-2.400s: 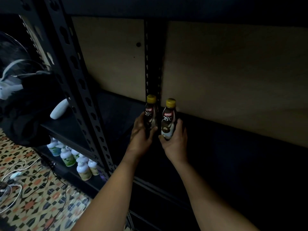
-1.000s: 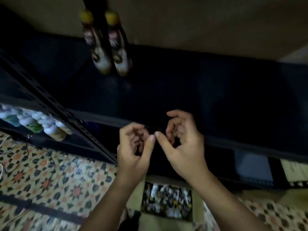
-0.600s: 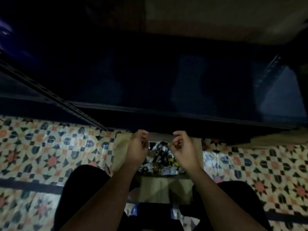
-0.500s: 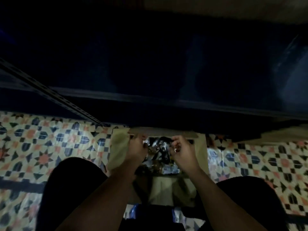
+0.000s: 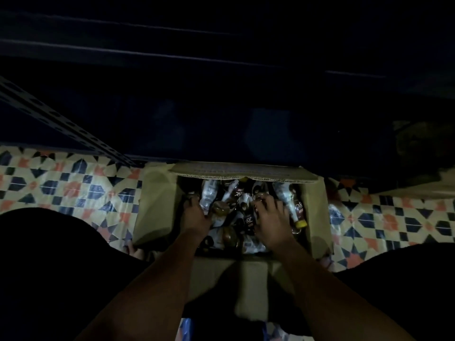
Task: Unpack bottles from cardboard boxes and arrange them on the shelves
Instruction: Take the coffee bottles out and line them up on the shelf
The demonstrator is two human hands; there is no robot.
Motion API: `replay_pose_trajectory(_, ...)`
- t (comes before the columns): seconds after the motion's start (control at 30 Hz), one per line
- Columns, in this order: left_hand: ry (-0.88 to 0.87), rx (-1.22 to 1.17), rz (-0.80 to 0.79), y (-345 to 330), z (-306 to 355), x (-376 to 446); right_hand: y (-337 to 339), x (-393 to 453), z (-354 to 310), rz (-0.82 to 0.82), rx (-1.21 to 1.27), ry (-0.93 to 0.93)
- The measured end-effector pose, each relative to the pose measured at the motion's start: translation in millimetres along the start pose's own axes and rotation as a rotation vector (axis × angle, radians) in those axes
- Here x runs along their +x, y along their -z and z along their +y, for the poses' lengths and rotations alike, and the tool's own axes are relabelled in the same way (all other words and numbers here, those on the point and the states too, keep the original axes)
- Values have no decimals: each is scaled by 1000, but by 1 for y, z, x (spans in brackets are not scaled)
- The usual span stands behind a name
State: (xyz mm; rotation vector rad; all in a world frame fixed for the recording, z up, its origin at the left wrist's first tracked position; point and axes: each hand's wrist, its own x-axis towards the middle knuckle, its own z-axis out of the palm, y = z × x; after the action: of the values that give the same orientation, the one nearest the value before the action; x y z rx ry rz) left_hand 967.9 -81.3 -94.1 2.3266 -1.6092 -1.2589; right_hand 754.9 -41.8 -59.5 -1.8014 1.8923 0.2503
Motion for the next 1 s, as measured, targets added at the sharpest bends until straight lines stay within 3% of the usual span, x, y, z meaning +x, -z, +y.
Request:
replay_pose_trajectory(0.2, 23, 96, -13, -2, 4, 4, -11, -9, 11, 149, -114, -1)
replay_pose_trajectory(0.43, 14, -155, 130, -5, -1, -3, -15, -14, 18, 158, -142, -119)
replay_pose_trajectory(0.8, 8, -412, 188, -8, 0, -9, -15, -3, 25, 381, 36, -353)
replay_pose_trajectory(0.93, -76, -440, 431, -1, 15, -25, -5, -2, 26, 420, 233, -395)
replay_pose_trajectory(1.0, -137, -541, 463, 4, 24, -33, -2, -6, 27, 467, 378, -353)
